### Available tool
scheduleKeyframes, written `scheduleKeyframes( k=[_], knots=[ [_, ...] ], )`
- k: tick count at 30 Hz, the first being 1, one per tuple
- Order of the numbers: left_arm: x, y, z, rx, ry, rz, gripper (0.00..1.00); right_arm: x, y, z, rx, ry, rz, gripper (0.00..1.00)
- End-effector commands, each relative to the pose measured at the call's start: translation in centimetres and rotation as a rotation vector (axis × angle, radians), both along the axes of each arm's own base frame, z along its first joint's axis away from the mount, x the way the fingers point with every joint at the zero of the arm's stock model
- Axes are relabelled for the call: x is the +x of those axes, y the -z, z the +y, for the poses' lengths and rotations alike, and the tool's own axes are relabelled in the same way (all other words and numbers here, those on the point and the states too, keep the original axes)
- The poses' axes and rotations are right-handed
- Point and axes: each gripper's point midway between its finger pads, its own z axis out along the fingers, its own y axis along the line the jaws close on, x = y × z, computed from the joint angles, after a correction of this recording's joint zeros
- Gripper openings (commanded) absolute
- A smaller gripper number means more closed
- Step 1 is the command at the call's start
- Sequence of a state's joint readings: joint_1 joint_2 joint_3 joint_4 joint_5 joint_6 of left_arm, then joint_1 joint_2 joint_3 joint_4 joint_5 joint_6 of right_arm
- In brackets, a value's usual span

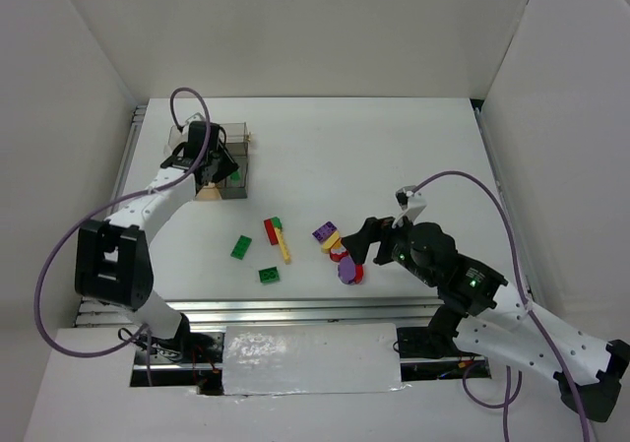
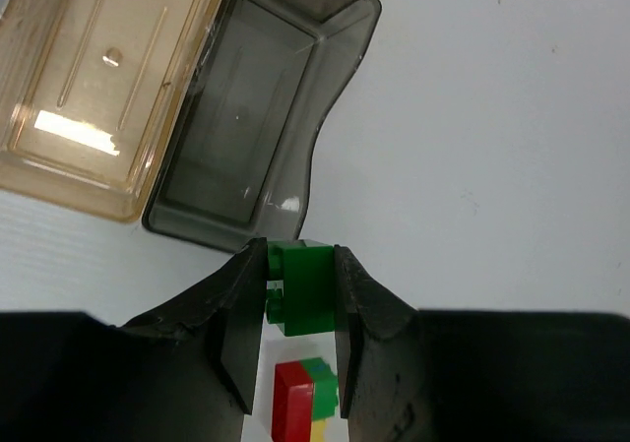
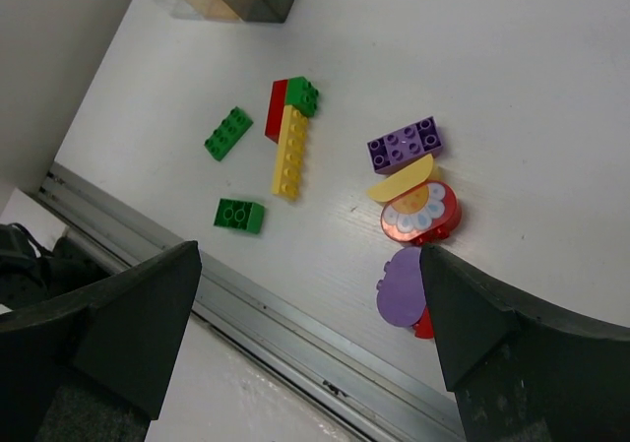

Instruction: Sort the legos into containers by color

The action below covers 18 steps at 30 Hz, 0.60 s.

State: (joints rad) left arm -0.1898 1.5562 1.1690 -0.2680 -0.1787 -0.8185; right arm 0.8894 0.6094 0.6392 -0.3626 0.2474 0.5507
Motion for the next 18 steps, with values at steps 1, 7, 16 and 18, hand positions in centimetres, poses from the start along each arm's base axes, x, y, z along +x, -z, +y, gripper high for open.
scheduleKeyframes(
  k=[1, 7, 16, 18],
  knots=[
    [3.0, -0.9, 0.7, 0.003, -0.043, -0.052, 0.15, -0.2, 0.0, 0.7, 0.028, -0.029, 0.01, 1.0],
    [6.0, 3.0, 1.4, 0.021, -0.079, 0.03, 0.28, -0.6, 0.1, 1.3, 0.016, -0.065, 0.021, 1.0],
    [4.7, 0.2, 3.1, 0.076, -0.138, -0.022, 1.0, -1.0, 0.8, 1.7, -0.005, -0.104, 0.043, 1.0],
    [3.2, -0.4, 3.0, 0.092, -0.135, -0.024, 1.0, -1.0, 0.7, 1.8, 0.0, -0.105, 0.041, 0.99]
  ],
)
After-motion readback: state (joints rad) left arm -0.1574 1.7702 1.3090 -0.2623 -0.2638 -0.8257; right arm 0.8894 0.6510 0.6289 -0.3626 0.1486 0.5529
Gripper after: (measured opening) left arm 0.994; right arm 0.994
